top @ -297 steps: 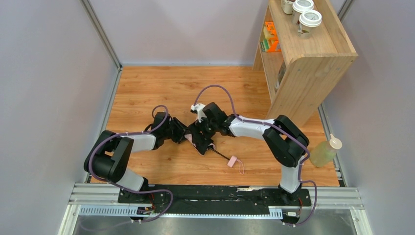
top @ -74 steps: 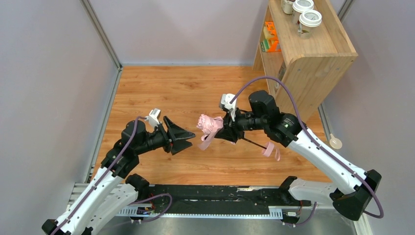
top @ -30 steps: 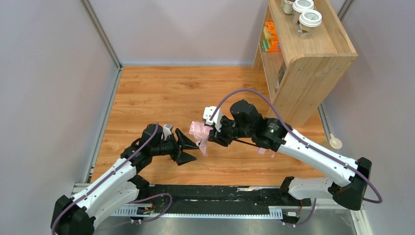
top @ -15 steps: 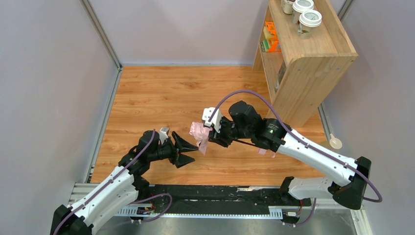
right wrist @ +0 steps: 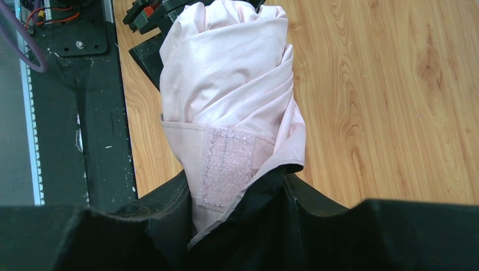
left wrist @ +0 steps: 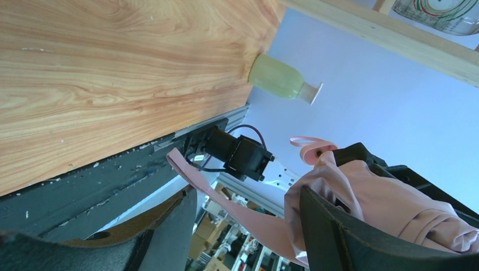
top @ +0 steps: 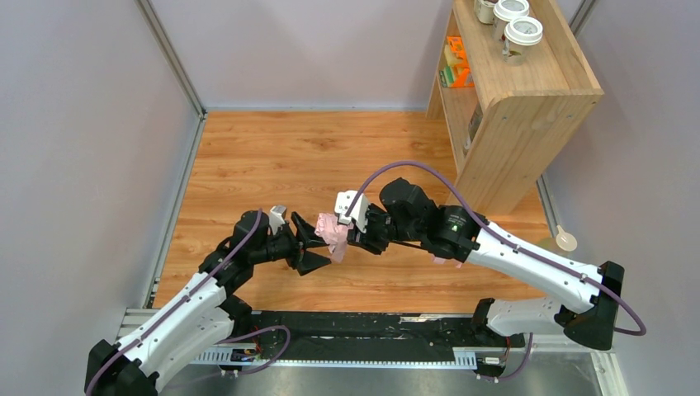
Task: Put away the umbrella
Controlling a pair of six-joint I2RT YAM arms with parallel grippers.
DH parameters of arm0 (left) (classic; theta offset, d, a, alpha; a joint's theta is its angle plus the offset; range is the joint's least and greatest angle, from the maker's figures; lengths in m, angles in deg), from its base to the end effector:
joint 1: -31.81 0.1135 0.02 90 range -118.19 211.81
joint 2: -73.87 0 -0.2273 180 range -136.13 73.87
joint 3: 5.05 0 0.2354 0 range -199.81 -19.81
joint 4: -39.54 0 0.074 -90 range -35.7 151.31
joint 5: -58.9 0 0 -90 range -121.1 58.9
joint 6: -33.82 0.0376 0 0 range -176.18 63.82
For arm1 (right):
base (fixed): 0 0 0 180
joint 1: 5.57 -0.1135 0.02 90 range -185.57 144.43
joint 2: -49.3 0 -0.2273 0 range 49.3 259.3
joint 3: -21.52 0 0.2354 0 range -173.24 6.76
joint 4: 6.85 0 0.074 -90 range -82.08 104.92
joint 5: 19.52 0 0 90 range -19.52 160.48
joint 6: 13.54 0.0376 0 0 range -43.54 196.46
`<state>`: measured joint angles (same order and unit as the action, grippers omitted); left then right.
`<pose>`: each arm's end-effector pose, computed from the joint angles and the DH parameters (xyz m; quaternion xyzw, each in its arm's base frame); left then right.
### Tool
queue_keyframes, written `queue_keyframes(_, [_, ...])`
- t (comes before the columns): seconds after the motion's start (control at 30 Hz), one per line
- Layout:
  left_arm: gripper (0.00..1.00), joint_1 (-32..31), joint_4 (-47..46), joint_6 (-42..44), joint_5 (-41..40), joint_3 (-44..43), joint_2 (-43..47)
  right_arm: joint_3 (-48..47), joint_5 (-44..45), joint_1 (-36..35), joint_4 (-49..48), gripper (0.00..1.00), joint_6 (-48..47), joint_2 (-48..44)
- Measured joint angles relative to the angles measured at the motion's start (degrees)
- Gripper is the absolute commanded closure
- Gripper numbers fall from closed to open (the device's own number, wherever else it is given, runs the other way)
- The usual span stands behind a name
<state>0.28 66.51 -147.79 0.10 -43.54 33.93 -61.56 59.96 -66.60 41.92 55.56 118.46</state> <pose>0.1385 -0.1078 0.2029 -0.2950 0.7852 -0.5436 0.0316 0.1193 0.2296 0.3191 -0.6107 0.6387 0.2345 0.4051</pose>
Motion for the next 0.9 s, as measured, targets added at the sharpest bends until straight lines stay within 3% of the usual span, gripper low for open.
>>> queue_keyframes(0.23, [0.28, 0.0, 0.22, 0.0, 0.26, -0.46, -0.96, -1.05, 2.67, -0.48, -0.2, 1.0, -0.48, 0.13])
queue_keyframes(0.4, [0.4, 0.0, 0.15, 0.0, 0.57, -1.31, -2.89, -1.53, 3.41, -0.9, -0.9, 1.0, -0.52, 0.22])
queue_keyframes(0.57, [0.47, 0.0, 0.13, -0.04, 0.83, -1.38, -4.04, -1.6, 3.69, -1.44, -1.7, 1.0, -0.55, 0.39])
queue_keyframes(0.63, [0.54, 0.0, 0.11, -0.04, 0.85, -1.42, -4.04, -1.6, 3.89, -1.57, -1.86, 1.0, -0.57, 0.59])
queue_keyframes(0.67, [0.65, -0.02, 0.09, -0.04, 0.83, -1.42, -4.04, -1.6, 4.0, -1.62, -1.92, 1.0, -0.55, 0.74])
queue_keyframes(0.77, [0.84, -0.02, -0.04, -0.13, 0.81, -1.4, -4.02, -1.6, 4.09, -1.84, -1.99, 1.0, -0.55, 1.05])
queue_keyframes(0.8, [0.96, 0.0, -0.04, -0.17, 0.83, -1.4, -4.02, -1.6, 4.09, -1.9, -1.99, 1.0, -0.55, 1.05])
queue_keyframes(0.9, [1.0, 0.0, -0.09, -0.15, 0.35, -1.4, -3.69, -1.6, 4.07, -1.95, -2.03, 1.0, -0.5, 1.03])
